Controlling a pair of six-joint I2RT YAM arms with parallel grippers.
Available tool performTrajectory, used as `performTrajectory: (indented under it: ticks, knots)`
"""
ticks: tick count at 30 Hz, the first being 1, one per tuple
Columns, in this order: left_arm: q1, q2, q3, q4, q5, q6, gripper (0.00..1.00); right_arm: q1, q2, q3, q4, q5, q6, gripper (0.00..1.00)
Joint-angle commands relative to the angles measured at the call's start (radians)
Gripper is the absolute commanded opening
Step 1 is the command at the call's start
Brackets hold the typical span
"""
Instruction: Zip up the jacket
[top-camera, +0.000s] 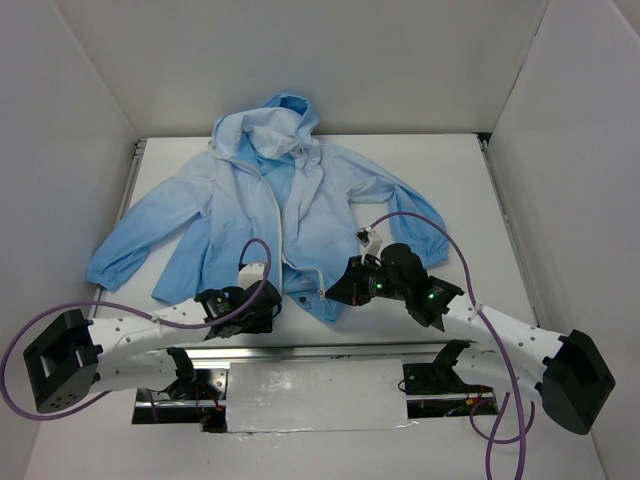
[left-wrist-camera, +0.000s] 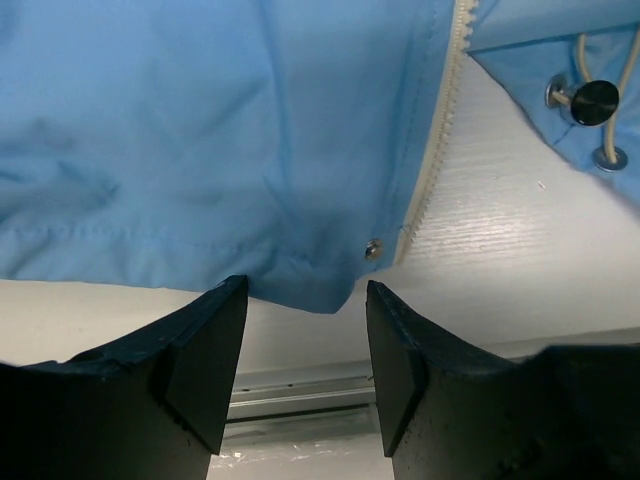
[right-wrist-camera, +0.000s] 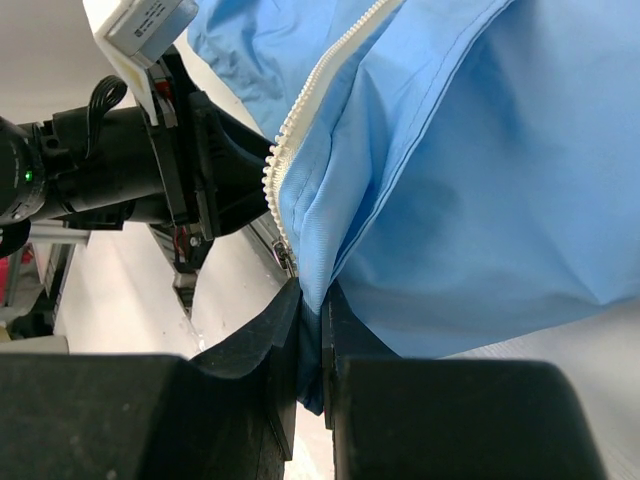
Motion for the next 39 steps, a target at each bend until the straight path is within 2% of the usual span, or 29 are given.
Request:
performTrajectory:
  ticks: [1, 11, 16, 23, 26, 29, 32, 35, 36, 39]
  knots:
    - [-0.005, 0.025, 0.044, 0.018, -0.041, 0.003, 0.63, -0.005, -0.015, 0.006, 0.016, -0.013, -0.027, 0.0]
    - [-0.005, 0.113, 0.116, 0.058, -0.048, 0.072, 0.65, -0.003, 0.002, 0.006, 0.026, -0.028, -0.027, 0.0]
    - [-0.005, 0.154, 0.092, 0.083, -0.033, 0.06, 0.62, -0.003, -0.004, 0.007, 0.02, -0.027, -0.029, 0.0]
    - [-0.003, 0.128, 0.05, 0.107, -0.013, 0.054, 0.58, -0.005, 0.005, 0.014, 0.02, -0.026, -0.031, 0.0]
    - [-0.003, 0.134, 0.033, 0.127, 0.011, 0.054, 0.58, -0.004, 0.019, 0.017, 0.027, -0.031, -0.027, 0.0]
    - [-0.005, 0.15, 0.014, 0.159, 0.031, 0.048, 0.63, -0.003, 0.025, 0.018, 0.027, -0.034, -0.027, 0.0]
    - [-0.003, 0.165, 0.0, 0.179, 0.034, 0.042, 0.62, -0.005, 0.024, 0.026, 0.021, -0.034, -0.031, 0.0]
    - [-0.003, 0.177, -0.011, 0.205, 0.039, 0.042, 0.52, -0.003, 0.024, 0.032, 0.013, -0.03, -0.034, 0.0]
    - [-0.003, 0.186, -0.013, 0.208, 0.041, 0.04, 0.42, -0.007, 0.024, 0.035, 0.01, -0.03, -0.035, 0.0]
    - [-0.003, 0.196, -0.019, 0.221, 0.044, 0.04, 0.29, -0.005, 0.024, 0.038, 0.009, -0.03, -0.035, 0.0]
